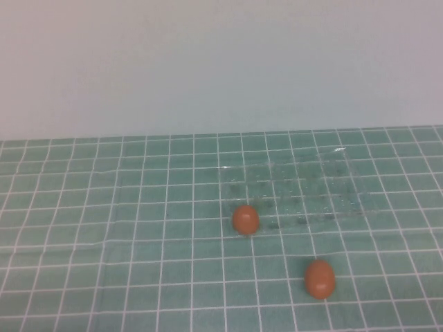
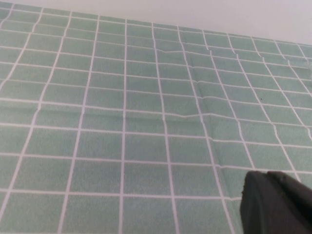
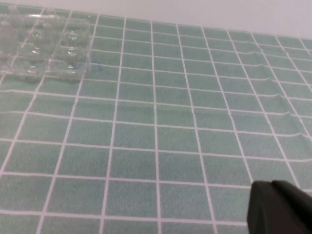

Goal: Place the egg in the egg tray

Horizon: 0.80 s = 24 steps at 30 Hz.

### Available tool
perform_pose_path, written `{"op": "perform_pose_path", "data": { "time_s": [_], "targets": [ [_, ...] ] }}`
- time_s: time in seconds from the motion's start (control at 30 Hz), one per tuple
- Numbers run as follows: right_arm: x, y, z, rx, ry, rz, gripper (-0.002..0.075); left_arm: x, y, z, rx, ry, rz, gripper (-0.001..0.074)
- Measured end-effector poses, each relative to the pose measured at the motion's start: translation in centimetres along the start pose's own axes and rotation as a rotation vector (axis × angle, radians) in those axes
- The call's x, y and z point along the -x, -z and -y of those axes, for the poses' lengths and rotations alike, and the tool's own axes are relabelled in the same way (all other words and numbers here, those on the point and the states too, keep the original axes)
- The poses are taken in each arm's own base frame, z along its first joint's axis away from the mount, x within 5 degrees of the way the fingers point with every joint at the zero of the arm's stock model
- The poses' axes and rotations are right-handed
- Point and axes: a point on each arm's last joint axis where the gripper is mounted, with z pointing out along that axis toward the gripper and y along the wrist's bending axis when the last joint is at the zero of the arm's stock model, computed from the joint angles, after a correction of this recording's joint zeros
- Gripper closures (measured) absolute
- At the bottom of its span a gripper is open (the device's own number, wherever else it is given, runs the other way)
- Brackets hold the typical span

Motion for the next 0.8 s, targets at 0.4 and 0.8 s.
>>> {"op": "perform_pose_path", "data": {
  "time_s": [0.4, 0.8],
  "targets": [
    [0.0, 0.0, 0.0, 0.0, 0.0, 0.0, 0.0727, 0.0, 0.0, 0.0, 0.0, 0.0, 0.0, 0.0736],
    [2.3, 0.3, 0.0, 0.0, 0.026, 0.265, 0.0727, 0.0, 0.0, 0.0, 0.0, 0.0, 0.0, 0.0736]
  ]
}}
